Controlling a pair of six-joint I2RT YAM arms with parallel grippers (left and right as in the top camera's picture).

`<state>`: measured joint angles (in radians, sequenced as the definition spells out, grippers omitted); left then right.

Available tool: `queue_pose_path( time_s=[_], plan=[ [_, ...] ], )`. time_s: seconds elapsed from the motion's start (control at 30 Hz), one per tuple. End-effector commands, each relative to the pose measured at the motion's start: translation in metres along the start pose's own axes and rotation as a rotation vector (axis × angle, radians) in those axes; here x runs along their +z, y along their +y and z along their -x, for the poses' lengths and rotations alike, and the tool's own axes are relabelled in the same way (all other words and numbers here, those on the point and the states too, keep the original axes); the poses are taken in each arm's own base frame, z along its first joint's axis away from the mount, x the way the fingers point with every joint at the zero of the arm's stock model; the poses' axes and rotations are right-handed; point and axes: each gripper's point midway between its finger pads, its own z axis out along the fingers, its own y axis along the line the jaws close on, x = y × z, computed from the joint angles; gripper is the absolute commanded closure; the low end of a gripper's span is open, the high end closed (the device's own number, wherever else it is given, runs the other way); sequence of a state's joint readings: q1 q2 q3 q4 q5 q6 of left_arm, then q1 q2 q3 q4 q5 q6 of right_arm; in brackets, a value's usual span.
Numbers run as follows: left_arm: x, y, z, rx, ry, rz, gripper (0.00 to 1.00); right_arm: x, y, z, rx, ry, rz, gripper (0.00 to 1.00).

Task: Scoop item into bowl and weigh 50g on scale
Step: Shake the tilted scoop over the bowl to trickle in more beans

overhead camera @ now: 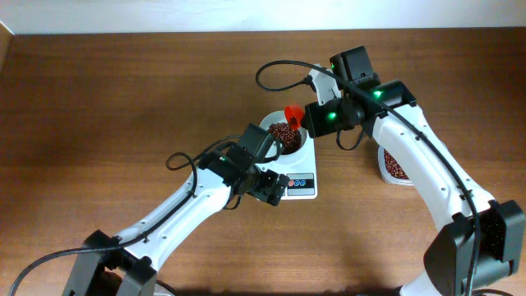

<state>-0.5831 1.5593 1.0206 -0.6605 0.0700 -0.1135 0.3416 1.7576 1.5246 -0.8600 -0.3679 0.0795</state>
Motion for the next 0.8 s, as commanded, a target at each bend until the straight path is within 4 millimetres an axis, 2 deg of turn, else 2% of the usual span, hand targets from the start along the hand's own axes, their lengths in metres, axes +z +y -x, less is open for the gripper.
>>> queue_pose_path(
  time_s=[0.0, 0.3, 0.33, 0.37, 0.43, 0.77],
  plan=[
    [-0.007, 0.002, 0.007, -0.01, -0.03, 0.008, 0.01, -0.006, 0.004, 0.008, 0.0, -0.025, 0.017, 0.96],
    [-0.007, 0.002, 0.008, -0.01, -0.031, 0.009, 0.01, -0.006, 0.002, 0.008, 0.033, -0.025, 0.013, 0.96],
    [-0.007, 0.002, 0.008, -0.01, -0.031, 0.009, 0.01, -0.006, 0.01, 0.007, 0.038, -0.02, 0.05, 0.96],
    [-0.007, 0.002, 0.008, -0.01, -0.032, 0.009, 0.01, -0.005, 0.02, 0.004, -0.034, -0.008, 0.088, 0.96],
    [-0.007, 0.002, 0.008, -0.01, -0.032, 0.009, 0.01, -0.003, 0.001, 0.0, -0.017, 0.005, -0.042, 0.96],
    [-0.007, 0.002, 0.008, -0.009, -0.032, 0.009, 0.01, -0.004, 0.006, 0.003, 0.004, -0.005, 0.003, 0.96]
  ],
)
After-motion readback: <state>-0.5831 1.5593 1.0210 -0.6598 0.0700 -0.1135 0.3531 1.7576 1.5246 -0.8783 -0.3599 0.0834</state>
